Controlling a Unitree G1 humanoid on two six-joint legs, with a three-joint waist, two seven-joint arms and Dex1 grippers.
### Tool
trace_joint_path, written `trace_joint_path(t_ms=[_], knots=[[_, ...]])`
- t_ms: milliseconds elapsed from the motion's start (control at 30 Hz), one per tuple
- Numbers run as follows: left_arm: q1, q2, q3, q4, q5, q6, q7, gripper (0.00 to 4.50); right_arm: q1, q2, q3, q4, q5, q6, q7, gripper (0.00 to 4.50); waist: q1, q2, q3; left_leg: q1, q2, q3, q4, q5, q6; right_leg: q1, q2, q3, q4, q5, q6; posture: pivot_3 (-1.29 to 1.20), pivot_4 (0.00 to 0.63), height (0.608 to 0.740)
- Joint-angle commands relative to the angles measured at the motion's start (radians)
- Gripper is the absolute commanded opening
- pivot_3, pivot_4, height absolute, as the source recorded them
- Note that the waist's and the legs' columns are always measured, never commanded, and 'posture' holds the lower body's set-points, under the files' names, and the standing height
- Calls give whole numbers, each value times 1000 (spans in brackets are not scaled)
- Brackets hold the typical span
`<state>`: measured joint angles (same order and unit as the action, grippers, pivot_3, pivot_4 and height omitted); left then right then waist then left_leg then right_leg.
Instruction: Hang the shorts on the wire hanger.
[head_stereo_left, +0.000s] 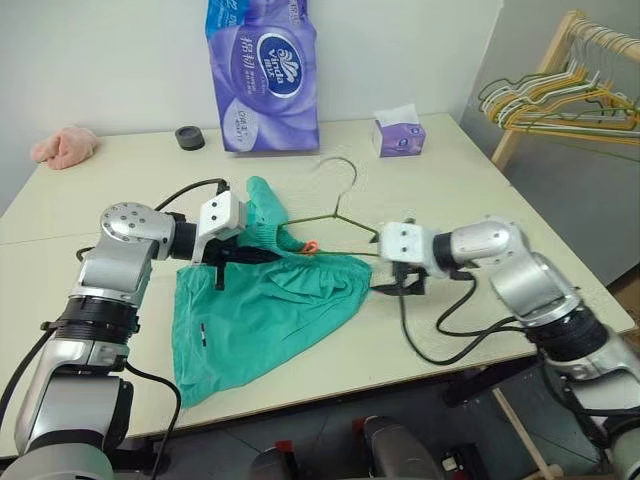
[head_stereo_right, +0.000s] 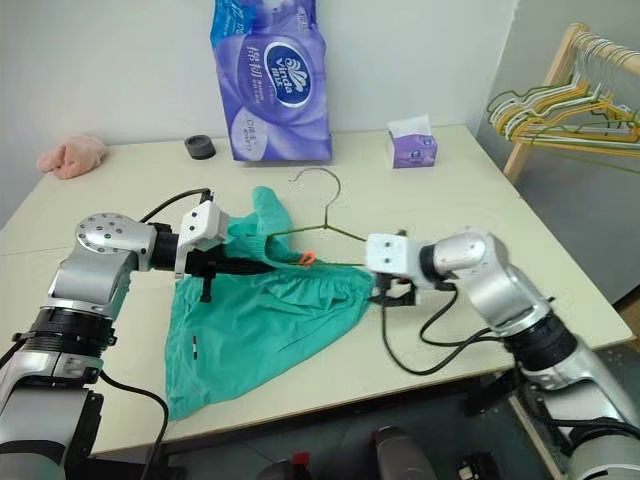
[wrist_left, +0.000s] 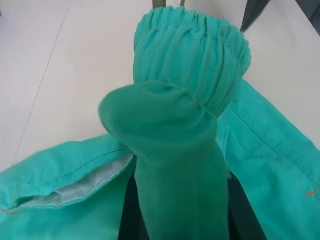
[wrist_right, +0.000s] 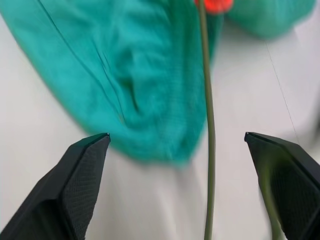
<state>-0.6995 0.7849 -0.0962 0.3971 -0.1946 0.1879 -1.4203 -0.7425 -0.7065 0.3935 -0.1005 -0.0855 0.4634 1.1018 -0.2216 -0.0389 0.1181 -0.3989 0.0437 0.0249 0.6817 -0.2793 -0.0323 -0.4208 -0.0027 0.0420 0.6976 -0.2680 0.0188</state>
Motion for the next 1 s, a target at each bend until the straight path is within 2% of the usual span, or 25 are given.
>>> trace_joint_path(t_ms=[33,200,333,433,533,700,1000], knots=[[-14,35,55,57,6,-13,49,15,-42,-37,-89,61,4,-45,-22,4500,-3,0,0,0,0,0,0,0,0,0,0,0,0,0,0,-217,55,740],[-4,42,86,96,-13,-35,76,7,16,-46,-183,106,55,-75,-53,4500,-18,1,0,0,1,0,-1,0,0,0,1,1,0,-1,-1,-219,57,740],[1,40,124,73,-50,13,97,7,142,53,-240,-15,181,-14,-81,4500,-24,0,-1,0,2,0,-1,0,0,0,1,1,0,-1,-1,-216,58,740],[21,38,145,37,-70,52,113,7,229,206,-271,-130,310,286,-181,4500,-26,1,-2,0,2,-1,-1,0,0,0,1,1,1,-1,-1,-206,59,740],[43,41,152,-7,-83,79,123,7,280,357,-278,-149,330,466,-337,4500,-26,2,-2,0,3,-1,-1,0,-1,0,1,1,2,-1,-1,-202,60,740],[44,39,155,-48,-100,111,138,7,238,496,-319,-79,333,562,-503,4500,-15,1,-3,0,1,-1,-1,0,-1,0,0,1,1,0,-1,-201,60,740],[39,27,155,-59,-102,115,154,7,177,604,-323,36,384,594,-584,4500,-13,1,-3,0,1,-1,-1,0,0,0,0,1,1,0,-1,-200,58,740]])
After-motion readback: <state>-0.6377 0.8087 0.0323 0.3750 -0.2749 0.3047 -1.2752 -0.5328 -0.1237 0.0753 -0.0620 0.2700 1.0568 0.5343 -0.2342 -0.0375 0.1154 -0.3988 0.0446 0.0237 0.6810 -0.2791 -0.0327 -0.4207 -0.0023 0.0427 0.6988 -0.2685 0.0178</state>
